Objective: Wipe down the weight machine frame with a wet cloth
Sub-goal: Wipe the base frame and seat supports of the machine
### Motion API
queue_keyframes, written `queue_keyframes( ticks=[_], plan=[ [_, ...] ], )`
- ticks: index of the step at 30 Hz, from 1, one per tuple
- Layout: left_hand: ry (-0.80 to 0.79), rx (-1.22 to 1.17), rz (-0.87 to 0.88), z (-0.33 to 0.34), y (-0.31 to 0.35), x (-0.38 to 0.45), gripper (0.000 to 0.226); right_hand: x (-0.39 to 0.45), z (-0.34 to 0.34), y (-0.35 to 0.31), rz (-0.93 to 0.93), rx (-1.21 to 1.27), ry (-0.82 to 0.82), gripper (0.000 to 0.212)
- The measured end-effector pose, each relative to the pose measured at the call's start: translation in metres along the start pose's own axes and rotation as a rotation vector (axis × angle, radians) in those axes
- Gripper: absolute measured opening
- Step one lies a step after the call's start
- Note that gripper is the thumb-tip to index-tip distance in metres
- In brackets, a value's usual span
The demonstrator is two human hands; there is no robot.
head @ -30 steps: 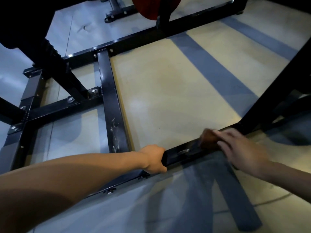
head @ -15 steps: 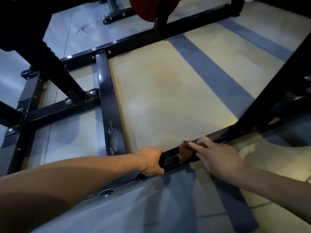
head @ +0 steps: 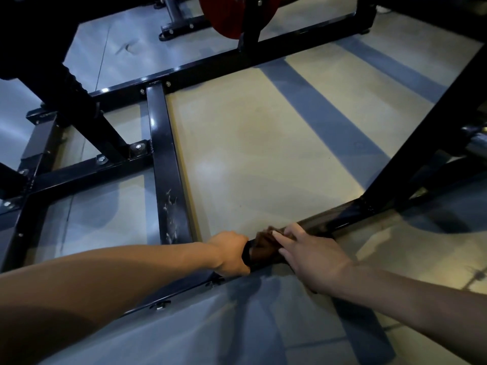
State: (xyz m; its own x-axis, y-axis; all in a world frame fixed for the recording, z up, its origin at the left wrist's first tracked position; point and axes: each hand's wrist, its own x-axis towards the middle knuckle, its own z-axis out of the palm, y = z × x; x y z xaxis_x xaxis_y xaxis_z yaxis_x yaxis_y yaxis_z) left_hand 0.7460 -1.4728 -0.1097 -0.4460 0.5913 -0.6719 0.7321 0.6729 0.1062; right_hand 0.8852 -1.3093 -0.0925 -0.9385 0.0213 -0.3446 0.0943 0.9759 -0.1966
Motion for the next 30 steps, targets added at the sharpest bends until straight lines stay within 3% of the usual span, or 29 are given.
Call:
queue_keyframes(
  ticks=[2,7,10,12,15,19,22,25,28,30],
  plan=[
    [-0.001,-0.002,-0.002,0.000,0.000,0.001,0.040,-0.005,0.003,0.021,0.053,-0.067,0.061,0.047],
    [-0.008,-0.009,0.009,0.001,-0.002,0.000,0.035,-0.018,0.020,0.117,0.426,0.040,0.446,0.041],
    [-0.025,-0.024,0.014,-0.001,-0.002,0.001,0.036,-0.020,0.012,0.125,0.563,0.051,0.421,0.037],
    [-0.023,-0.028,0.021,-0.001,-0.001,0.001,0.034,-0.017,0.008,0.102,0.538,0.108,0.384,0.038],
    [-0.015,-0.028,0.020,0.001,-0.002,0.002,0.034,-0.007,0.009,0.046,0.309,0.154,0.224,0.036],
    [-0.010,0.020,0.023,0.000,-0.002,0.004,0.043,0.002,0.007,0.007,0.053,0.024,0.051,0.038],
    [-0.018,0.043,0.027,0.000,-0.001,0.005,0.043,-0.005,0.013,0.044,0.144,-0.018,0.203,0.038],
    [-0.041,0.065,0.036,-0.002,0.000,0.007,0.043,-0.015,0.021,0.103,0.358,0.044,0.424,0.035],
    [-0.069,0.075,0.031,-0.005,0.003,0.007,0.043,-0.022,0.014,0.128,0.556,0.137,0.407,0.035],
    [-0.070,0.062,0.015,-0.006,0.005,0.005,0.042,-0.020,0.007,0.119,0.586,0.189,0.375,0.035]
  ],
)
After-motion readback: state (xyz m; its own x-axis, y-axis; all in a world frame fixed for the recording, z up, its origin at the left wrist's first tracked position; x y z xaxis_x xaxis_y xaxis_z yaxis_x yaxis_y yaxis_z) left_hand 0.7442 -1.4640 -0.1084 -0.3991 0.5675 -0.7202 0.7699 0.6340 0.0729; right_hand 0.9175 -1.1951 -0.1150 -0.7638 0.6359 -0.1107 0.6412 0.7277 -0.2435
